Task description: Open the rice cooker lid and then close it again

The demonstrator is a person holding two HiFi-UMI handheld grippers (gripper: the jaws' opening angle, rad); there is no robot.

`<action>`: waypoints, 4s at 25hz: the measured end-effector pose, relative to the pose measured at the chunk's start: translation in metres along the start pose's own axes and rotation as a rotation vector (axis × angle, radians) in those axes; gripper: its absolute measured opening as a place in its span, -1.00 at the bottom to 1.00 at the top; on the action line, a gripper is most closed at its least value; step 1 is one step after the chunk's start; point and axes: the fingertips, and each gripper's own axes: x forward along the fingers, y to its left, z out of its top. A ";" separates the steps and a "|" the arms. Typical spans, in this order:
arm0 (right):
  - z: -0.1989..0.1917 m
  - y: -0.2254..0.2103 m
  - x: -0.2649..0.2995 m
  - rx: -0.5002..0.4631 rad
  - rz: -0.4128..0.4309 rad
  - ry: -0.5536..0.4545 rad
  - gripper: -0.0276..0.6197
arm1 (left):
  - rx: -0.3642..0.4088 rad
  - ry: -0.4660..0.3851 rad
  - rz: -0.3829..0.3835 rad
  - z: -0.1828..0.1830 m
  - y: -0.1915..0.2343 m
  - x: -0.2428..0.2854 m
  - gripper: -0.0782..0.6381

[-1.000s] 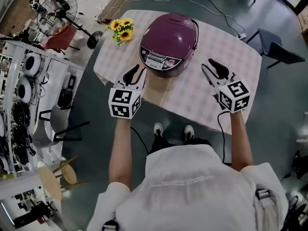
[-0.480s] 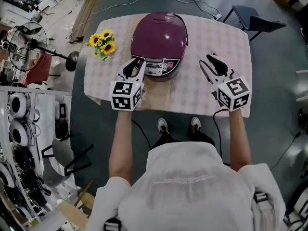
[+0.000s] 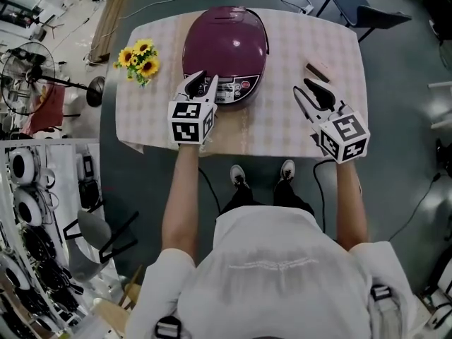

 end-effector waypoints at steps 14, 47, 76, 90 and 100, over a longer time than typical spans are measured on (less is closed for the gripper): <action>-0.016 -0.008 0.000 0.012 -0.010 0.036 -0.47 | -0.019 0.077 0.029 -0.030 -0.014 0.030 -0.47; -0.021 0.006 -0.005 0.026 0.012 0.043 -0.46 | -0.008 0.022 0.115 -0.036 -0.018 0.031 -0.56; -0.022 0.006 -0.011 0.038 -0.001 0.039 -0.46 | -0.050 0.016 0.069 -0.036 -0.017 0.032 -0.56; 0.017 -0.004 -0.024 0.008 -0.023 -0.044 -0.45 | 0.013 -0.028 0.028 -0.037 -0.019 0.033 -0.56; 0.074 -0.011 -0.050 0.041 -0.010 -0.194 -0.41 | 0.011 -0.167 0.028 0.017 -0.012 -0.006 -0.40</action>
